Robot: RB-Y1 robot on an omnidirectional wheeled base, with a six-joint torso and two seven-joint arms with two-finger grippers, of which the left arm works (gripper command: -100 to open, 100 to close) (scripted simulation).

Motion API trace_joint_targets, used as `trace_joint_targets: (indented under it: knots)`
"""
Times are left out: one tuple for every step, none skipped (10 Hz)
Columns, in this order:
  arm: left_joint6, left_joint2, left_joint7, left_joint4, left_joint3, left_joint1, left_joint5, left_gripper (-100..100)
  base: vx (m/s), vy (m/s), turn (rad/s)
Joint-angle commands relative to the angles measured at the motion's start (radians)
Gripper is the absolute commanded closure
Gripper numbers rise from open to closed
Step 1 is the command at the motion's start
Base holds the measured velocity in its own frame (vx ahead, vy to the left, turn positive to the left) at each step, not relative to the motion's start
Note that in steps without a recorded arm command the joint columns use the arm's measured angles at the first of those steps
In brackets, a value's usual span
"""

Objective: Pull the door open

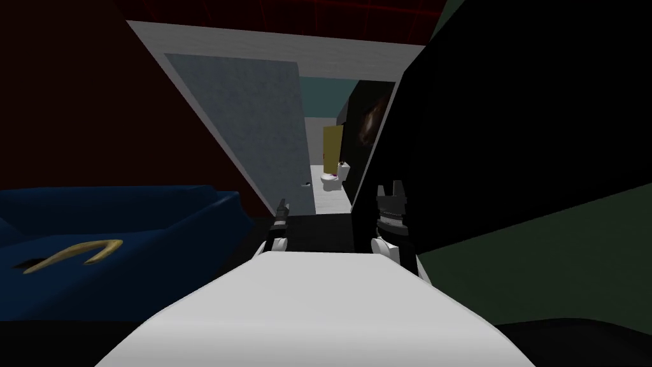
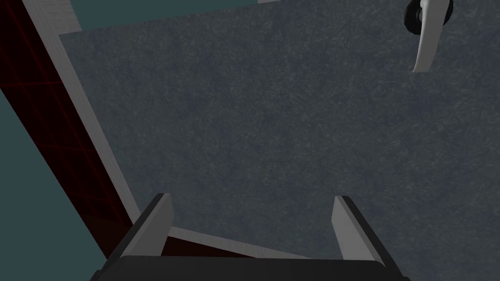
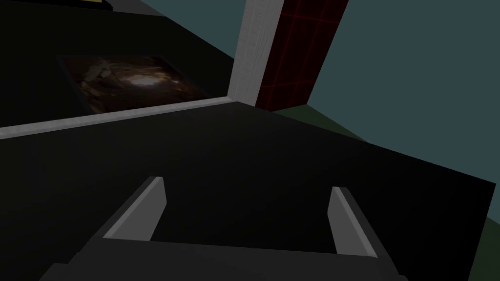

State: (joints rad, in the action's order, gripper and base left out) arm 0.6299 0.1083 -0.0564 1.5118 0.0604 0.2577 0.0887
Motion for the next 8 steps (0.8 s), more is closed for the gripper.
trace_joint_targets:
  knots:
    - [0.012, 0.002, 0.007, -0.042, -0.001, -0.008, 0.002, -100, 0.111, 0.013, -0.056]
    - [0.017, 0.004, 0.011, -0.069, 0.001, -0.017, 0.004, -100, 0.106, 0.024, -0.05]
    - [0.021, 0.006, 0.015, -0.096, 0.002, -0.026, 0.006, -100, 0.091, 0.008, -0.052]
    - [0.026, 0.008, 0.02, -0.121, 0.003, -0.035, 0.008, -100, 0.082, 0.012, -0.048]
    - [0.031, 0.01, 0.024, -0.15, 0.004, -0.044, 0.01, -100, 0.098, 0.035, -0.054]
    - [0.036, 0.012, 0.028, -0.176, 0.005, -0.053, 0.011, -100, 0.113, 0.031, -0.048]
    - [0.04, 0.014, 0.032, -0.203, 0.006, -0.062, 0.013, -100, 0.103, 0.026, -0.047]
    - [0.045, 0.016, 0.036, -0.229, 0.007, -0.07, 0.015, -100, 0.102, 0.017, -0.053]
